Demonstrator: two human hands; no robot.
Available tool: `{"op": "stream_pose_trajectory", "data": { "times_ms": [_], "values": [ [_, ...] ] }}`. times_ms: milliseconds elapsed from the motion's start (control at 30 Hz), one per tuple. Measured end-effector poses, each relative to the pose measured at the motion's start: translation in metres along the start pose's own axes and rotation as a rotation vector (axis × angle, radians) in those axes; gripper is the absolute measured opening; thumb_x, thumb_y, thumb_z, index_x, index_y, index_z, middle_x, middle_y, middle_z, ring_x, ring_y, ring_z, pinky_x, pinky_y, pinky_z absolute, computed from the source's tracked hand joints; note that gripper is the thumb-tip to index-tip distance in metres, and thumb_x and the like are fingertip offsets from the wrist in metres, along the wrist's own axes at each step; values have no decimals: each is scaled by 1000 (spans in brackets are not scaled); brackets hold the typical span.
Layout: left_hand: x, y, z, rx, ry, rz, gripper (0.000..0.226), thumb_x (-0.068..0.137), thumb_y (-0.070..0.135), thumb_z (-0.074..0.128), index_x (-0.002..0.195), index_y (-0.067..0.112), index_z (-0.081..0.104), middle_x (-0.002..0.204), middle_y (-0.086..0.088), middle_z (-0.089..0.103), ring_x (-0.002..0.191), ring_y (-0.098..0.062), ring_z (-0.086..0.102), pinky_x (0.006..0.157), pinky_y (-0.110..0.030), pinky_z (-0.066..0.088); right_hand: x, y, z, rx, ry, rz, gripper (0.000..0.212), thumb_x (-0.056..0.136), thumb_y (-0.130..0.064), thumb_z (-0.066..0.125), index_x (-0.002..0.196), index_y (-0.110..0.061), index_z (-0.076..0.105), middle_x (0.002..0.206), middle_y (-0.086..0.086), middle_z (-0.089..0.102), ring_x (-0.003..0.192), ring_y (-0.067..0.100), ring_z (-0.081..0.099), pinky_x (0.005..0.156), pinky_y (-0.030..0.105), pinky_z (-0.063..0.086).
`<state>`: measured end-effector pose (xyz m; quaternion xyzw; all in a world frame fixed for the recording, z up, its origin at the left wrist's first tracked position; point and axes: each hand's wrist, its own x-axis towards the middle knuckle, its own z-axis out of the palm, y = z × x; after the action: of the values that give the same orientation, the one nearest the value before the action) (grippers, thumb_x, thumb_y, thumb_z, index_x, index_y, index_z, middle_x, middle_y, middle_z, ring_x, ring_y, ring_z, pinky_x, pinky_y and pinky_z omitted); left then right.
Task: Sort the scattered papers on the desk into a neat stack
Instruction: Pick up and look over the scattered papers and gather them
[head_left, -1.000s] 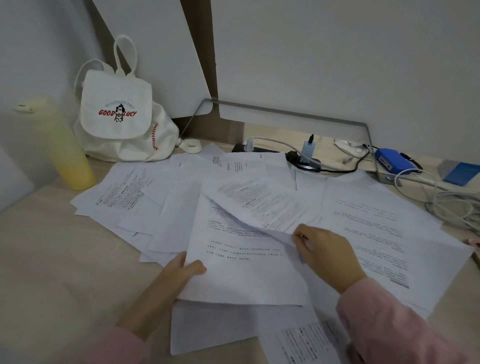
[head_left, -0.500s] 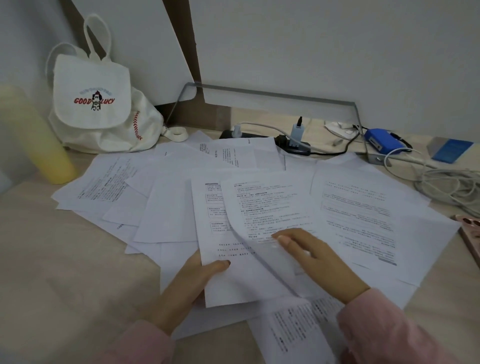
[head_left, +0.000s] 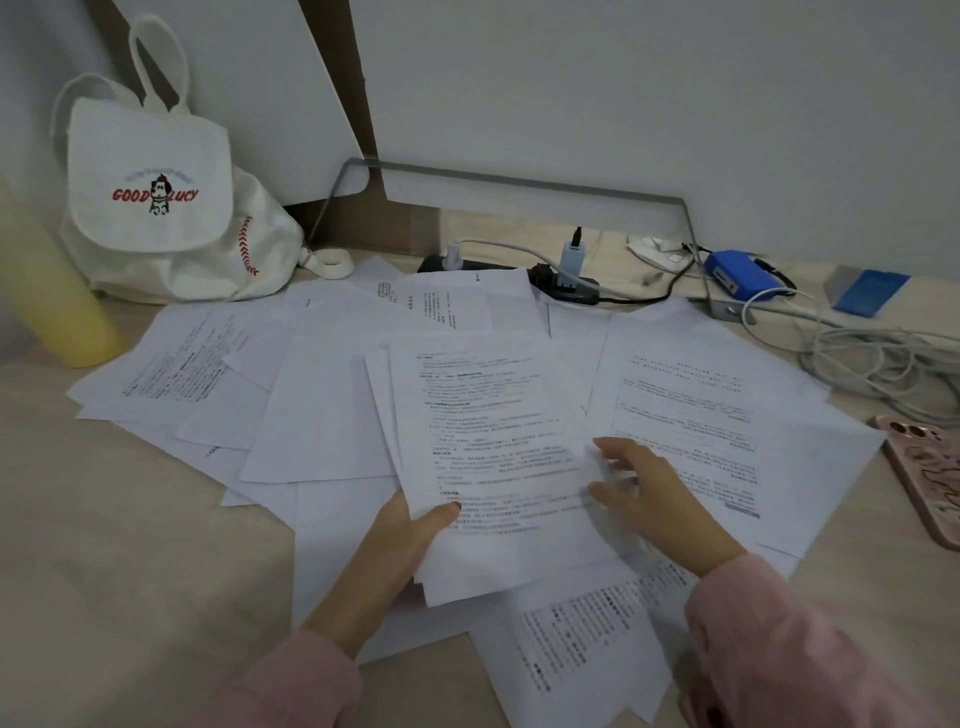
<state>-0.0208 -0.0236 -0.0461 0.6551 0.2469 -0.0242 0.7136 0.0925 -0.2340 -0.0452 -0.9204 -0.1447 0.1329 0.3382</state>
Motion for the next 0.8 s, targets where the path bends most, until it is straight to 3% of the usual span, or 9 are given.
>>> {"op": "stream_pose_trajectory", "data": {
  "times_ms": [67, 200, 300, 367, 433, 533, 667, 800],
  "values": [
    [1, 0, -1, 66, 35, 25, 32, 91, 6, 52, 121, 17, 52, 106, 4, 62, 94, -13, 60, 81, -20, 48, -1, 4, -8, -47, 65, 3, 54, 85, -24, 63, 135, -17, 43, 136, 8, 47, 125, 24, 41, 101, 31, 34],
    [4, 1, -12, 96, 140, 80, 33, 93, 6, 48, 125, 14, 51, 111, -3, 59, 100, -20, 55, 89, -29, 40, -8, 26, -25, -365, 77, 54, 79, 79, -51, 62, 144, -20, 29, 152, 7, 25, 140, 27, 22, 113, 36, 20],
    [8, 2, -21, 68, 212, 110, 36, 94, 5, 47, 129, 8, 50, 110, -3, 57, 100, -20, 54, 89, -29, 38, -14, 39, -28, -524, 35, 16, 80, 79, -60, 54, 143, -21, 27, 152, 2, 27, 139, 23, 26, 111, 33, 26],
    [10, 0, -24, 60, 245, 111, 36, 94, 5, 46, 129, 8, 50, 110, -3, 57, 102, -21, 54, 88, -29, 38, -16, 41, -29, -597, 117, -19, 66, 82, -56, 53, 137, -21, 39, 142, 0, 43, 128, 21, 42, 97, 33, 41],
    [11, -1, -24, 63, 260, 104, 35, 94, 6, 46, 128, 10, 51, 109, -3, 58, 105, -23, 55, 88, -30, 39, -17, 40, -29, -637, 200, -84, 47, 84, -45, 57, 121, -15, 55, 120, 5, 62, 103, 27, 60, 76, 35, 51],
    [10, -5, -23, 62, 272, 110, 37, 93, 5, 47, 129, 11, 47, 109, -1, 56, 104, -21, 53, 86, -29, 37, -19, 42, -24, -749, 295, -241, 29, 77, -31, 59, 99, -13, 59, 91, 10, 71, 69, 30, 66, 51, 32, 51],
    [9, -5, -25, 63, 270, 159, 55, 90, -4, 49, 138, 16, 33, 118, 1, 49, 109, -18, 49, 88, -27, 35, -17, 35, -26, -551, 304, -87, 36, 85, -41, 60, 110, -16, 64, 108, 4, 68, 94, 27, 65, 72, 33, 49],
    [10, -7, -26, 15, 280, 186, 76, 88, -8, 49, 146, 26, 15, 138, 0, 36, 127, -18, 39, 109, -35, 32, -12, 33, -33, -493, 286, -48, 28, 88, -40, 55, 103, -20, 65, 105, -3, 65, 96, 19, 60, 73, 30, 46]
  ]
}}
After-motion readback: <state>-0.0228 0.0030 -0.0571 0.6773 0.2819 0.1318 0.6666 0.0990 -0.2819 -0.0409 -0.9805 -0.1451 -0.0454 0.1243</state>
